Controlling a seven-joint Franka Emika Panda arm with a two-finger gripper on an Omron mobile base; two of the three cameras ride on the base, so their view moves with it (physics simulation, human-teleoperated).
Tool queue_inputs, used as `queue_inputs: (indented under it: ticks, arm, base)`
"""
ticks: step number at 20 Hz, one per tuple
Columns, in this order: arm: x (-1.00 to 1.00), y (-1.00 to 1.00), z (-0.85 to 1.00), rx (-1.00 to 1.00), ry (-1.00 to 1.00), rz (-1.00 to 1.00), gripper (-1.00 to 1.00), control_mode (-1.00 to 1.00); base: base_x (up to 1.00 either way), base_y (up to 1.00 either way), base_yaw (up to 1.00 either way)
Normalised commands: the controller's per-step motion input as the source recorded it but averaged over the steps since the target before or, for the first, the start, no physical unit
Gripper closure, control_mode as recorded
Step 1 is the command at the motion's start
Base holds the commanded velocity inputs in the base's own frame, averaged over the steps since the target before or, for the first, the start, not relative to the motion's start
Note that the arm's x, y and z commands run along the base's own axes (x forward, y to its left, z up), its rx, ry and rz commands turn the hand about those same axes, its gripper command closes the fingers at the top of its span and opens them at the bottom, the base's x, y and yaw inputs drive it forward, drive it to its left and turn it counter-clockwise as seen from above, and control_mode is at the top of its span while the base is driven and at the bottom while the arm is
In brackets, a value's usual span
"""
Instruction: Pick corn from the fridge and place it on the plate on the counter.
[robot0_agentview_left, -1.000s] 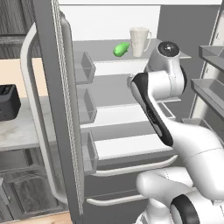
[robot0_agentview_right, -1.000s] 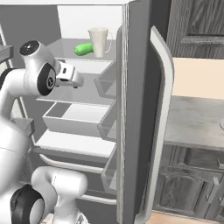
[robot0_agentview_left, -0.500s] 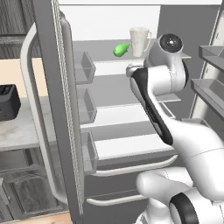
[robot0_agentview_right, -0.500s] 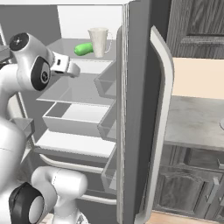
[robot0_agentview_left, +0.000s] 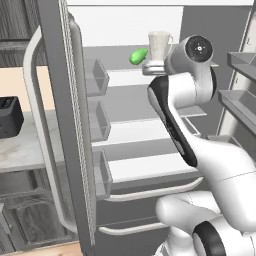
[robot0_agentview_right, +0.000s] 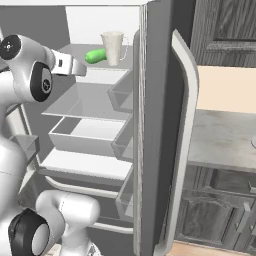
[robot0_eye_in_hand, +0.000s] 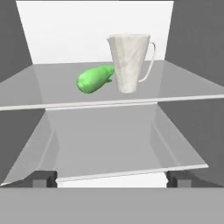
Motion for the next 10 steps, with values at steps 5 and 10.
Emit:
queue_inputs:
  ticks: [5,10]
  arm:
    - [0.00,0.12,0.32,0.00,-0.10,0.00,-1.00,-1.00]
    - [0.01,0.14,0.19,0.01,-0.02,0.00,-1.00,-1.00]
  base:
    - [0.00,0.00,0.00]
    - [0.00,0.00,0.00]
